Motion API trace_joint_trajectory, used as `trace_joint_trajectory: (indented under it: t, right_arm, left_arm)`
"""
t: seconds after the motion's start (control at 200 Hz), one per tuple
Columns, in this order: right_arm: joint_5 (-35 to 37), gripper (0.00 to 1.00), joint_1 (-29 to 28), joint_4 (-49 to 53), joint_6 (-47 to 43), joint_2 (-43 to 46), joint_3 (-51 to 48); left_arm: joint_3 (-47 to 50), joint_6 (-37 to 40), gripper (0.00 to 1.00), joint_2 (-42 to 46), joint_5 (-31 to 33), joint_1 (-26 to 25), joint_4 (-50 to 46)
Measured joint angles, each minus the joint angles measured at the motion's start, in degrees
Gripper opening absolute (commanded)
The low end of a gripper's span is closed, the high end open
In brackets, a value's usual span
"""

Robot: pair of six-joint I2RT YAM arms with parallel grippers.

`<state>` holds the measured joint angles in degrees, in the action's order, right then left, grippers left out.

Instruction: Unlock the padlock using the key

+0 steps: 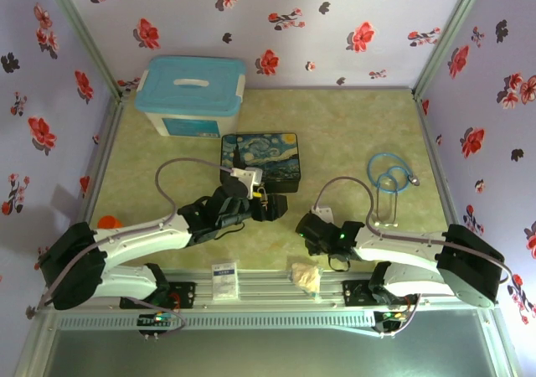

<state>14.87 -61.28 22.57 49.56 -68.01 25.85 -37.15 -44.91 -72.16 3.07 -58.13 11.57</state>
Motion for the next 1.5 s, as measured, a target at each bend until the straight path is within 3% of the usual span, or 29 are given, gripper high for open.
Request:
trace_joint_trajectory:
  t: [0.545, 0.76, 0.88, 0.91, 0.97, 1.06, 1.35, 1.5]
  right_arm:
    - [0.74, 0.0, -0.61, -2.54, 2.19, 6.49, -4.22]
    - [0.59, 0.0, -0.46, -1.79, 2.38, 7.54, -4.59]
    - [0.44, 0.04, -0.22, -1.64, 2.78, 7.69, -4.7]
    - [0.42, 0.09, -0.22, -1.64, 2.91, 7.69, -4.7]
    - [0.17, 0.28, -0.2, -1.42, 3.26, 7.69, -4.7]
    - [-0.52, 0.36, -0.11, -0.59, 3.54, 7.69, -4.63]
    - [-1.14, 0.36, -0.11, 4.35, 2.6, 7.19, -2.69]
    - [-1.14, 0.41, -0.31, 8.02, 1.07, 5.6, -0.63]
  left_arm:
    - [-0.33, -1.07, 1.0, -3.19, 0.81, 0.0, 0.22]
    - [-2.97, -2.03, 1.0, -6.49, 0.28, -0.2, 0.26]
    - [-2.99, -2.86, 1.0, -6.64, -0.24, -0.66, 0.37]
    - [-2.99, -2.89, 1.0, -6.64, -0.28, -0.72, 0.39]
    - [-2.99, -2.89, 1.0, -6.64, -0.31, -0.74, 0.37]
    - [-2.99, -2.89, 1.0, -6.64, -0.31, -0.74, 0.39]
    - [-2.99, -3.04, 1.0, -7.39, -0.31, -0.74, 0.46]
    - [-2.97, -3.04, 1.0, -7.41, -0.31, -0.74, 0.74]
